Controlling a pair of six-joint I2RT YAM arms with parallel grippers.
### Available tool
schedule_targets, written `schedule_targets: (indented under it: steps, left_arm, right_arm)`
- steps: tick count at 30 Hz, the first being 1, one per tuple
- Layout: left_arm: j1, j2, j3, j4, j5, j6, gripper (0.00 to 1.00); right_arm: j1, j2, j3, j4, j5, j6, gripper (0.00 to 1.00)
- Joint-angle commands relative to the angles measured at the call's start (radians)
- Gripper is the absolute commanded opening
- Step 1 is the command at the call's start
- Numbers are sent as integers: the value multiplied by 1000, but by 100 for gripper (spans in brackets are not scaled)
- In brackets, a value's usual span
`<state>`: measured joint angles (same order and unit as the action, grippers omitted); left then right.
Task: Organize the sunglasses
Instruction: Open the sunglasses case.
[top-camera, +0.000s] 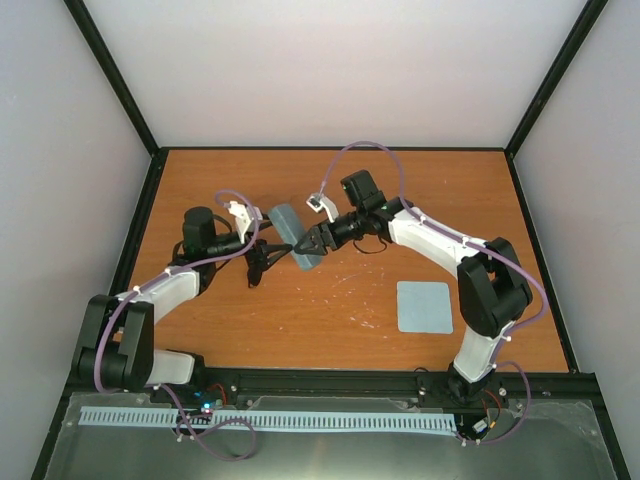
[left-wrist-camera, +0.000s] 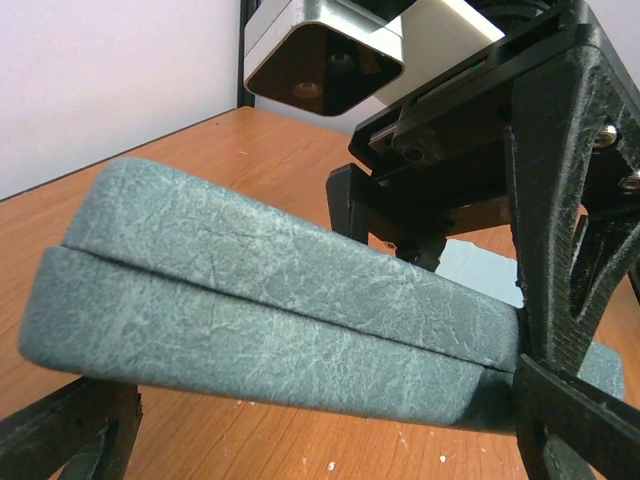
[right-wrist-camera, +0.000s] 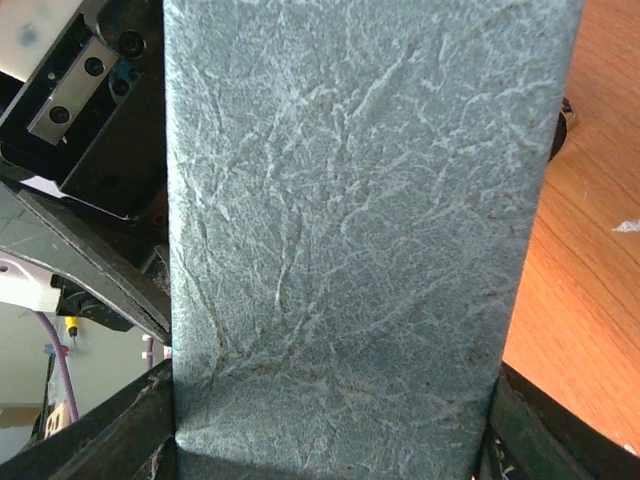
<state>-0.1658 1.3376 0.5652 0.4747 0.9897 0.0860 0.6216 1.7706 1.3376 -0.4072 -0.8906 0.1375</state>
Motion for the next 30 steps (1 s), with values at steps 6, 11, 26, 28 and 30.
schedule_targets:
  steps: [6, 11, 26, 28, 30]
  left_arm:
    - [-79, 53, -17, -25, -158, 184, 99]
    - [-85, 62, -15, -26, -158, 193, 99]
    - [-96, 69, -13, -24, -168, 206, 99]
    - [-99, 73, -11, -25, -171, 210, 100]
    - [-101, 73, -11, -25, -171, 214, 99]
  right_arm:
    - [37, -140, -2, 33, -210, 1, 31]
    - [36, -178, -18, 48, -231, 11, 19]
    - [36, -264, -53, 80, -293, 52, 3]
    - [36, -275, -58, 65, -288, 48, 3]
    - [36, -285, -68, 54, -283, 47, 3]
